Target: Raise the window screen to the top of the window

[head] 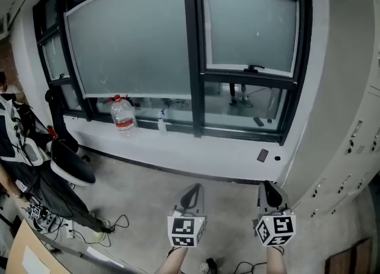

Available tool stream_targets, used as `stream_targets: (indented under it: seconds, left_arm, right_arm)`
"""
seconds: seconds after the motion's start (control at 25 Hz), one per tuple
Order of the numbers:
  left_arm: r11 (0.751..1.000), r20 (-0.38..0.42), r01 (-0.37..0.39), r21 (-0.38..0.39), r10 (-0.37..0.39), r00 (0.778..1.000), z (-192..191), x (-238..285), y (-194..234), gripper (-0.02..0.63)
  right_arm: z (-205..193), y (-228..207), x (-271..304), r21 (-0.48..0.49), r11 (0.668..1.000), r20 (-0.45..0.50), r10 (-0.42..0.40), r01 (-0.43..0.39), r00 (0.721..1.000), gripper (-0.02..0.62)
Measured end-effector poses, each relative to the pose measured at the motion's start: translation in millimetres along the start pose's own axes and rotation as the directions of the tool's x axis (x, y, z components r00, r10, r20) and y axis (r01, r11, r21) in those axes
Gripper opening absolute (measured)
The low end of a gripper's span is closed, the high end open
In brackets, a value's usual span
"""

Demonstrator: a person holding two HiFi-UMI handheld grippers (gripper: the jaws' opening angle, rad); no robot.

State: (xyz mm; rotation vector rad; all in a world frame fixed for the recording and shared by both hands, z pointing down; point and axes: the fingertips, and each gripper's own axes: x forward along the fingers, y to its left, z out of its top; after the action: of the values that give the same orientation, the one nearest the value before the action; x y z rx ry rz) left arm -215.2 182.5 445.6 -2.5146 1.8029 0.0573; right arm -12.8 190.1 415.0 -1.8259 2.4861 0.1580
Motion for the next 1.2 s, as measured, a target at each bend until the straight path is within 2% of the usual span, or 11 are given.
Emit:
stream_targets:
  seconds: [0.16, 0.4, 0.64, 0.72, 0.96, 1.2]
  left_arm:
    - [1.0, 0.017, -0.014, -0.006, 0.014, 1.0, 12, -39, -24, 0.009]
    - [0.999, 0.028, 0.003, -0.037, -0.002, 1.0, 10, -109, -102, 0.01]
    - [0.999, 0.031, 0.023, -0.032, -0.022, 0.999, 22, -186, -166, 0.01]
    - [0.999, 0.04, 0.03, -0.01, -0.03, 0.999, 29, -206, -177, 0.011]
    - [0.999, 0.052, 0.049, 0.013, -0.049, 0.997, 35, -234, -196, 0.01]
    - [0.997, 0.053, 0.076, 0.01, -0.077, 0.996, 34, -238, -205, 0.011]
  right_arm:
    - [15, 7, -46, 0.029, 1.0, 0.034, 0.003, -0.003, 0.999, 0.029]
    - [25, 5, -162, 0.08, 0.996, 0.067, -0.05, 0.044, 0.997, 0.029]
    - [16, 4, -264, 0.079, 0.994, 0.014, -0.078, 0.077, 0.997, 0.029]
    - [14, 7, -288, 0.069, 0.994, -0.002, -0.083, 0.083, 0.997, 0.006]
    - [15, 7, -326, 0.036, 0.994, -0.012, -0.1, 0.101, 0.995, 0.006]
    - [23, 2, -340, 0.026, 0.992, 0.008, -0.127, 0.127, 0.992, 0.006]
